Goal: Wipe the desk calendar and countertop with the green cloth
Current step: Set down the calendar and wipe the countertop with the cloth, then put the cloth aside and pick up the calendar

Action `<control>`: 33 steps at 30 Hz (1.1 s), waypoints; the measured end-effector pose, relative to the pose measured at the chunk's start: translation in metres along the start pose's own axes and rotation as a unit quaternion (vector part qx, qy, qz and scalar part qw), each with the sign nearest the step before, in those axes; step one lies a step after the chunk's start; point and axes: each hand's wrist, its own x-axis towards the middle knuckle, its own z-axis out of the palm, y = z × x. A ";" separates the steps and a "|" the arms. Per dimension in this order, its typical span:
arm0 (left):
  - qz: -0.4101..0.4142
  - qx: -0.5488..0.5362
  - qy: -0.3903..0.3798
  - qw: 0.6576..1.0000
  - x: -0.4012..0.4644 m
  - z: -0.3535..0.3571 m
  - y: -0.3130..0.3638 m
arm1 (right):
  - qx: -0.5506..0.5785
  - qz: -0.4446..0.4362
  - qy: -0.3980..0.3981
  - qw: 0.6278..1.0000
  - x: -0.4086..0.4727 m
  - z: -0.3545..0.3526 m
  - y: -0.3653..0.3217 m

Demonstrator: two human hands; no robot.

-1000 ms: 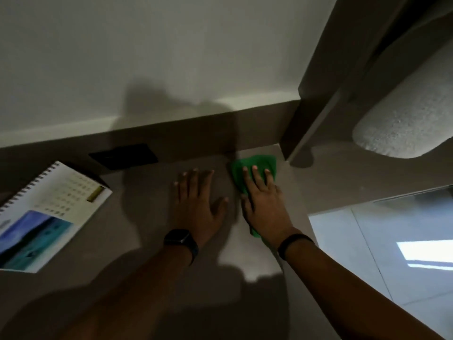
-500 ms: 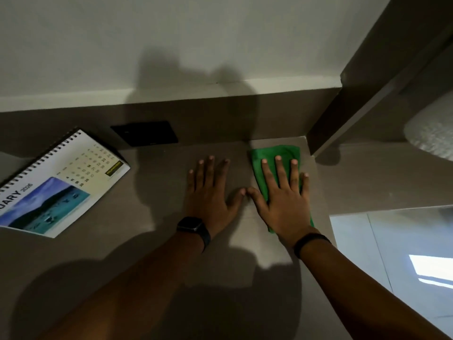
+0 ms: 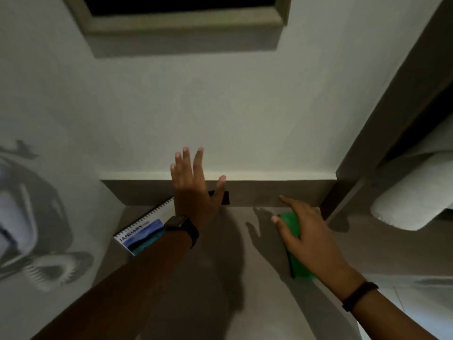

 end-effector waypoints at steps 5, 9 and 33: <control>-0.292 -0.159 0.091 0.939 -0.044 -0.032 -0.060 | 0.124 0.042 -0.070 0.989 0.051 0.076 -0.046; -0.502 -0.235 0.113 0.825 -0.110 -0.025 -0.128 | 0.126 0.075 -0.195 0.970 0.083 0.177 -0.065; -0.441 -0.365 -0.043 0.819 -0.112 0.016 -0.228 | 0.254 0.174 -0.105 0.946 0.061 0.292 -0.042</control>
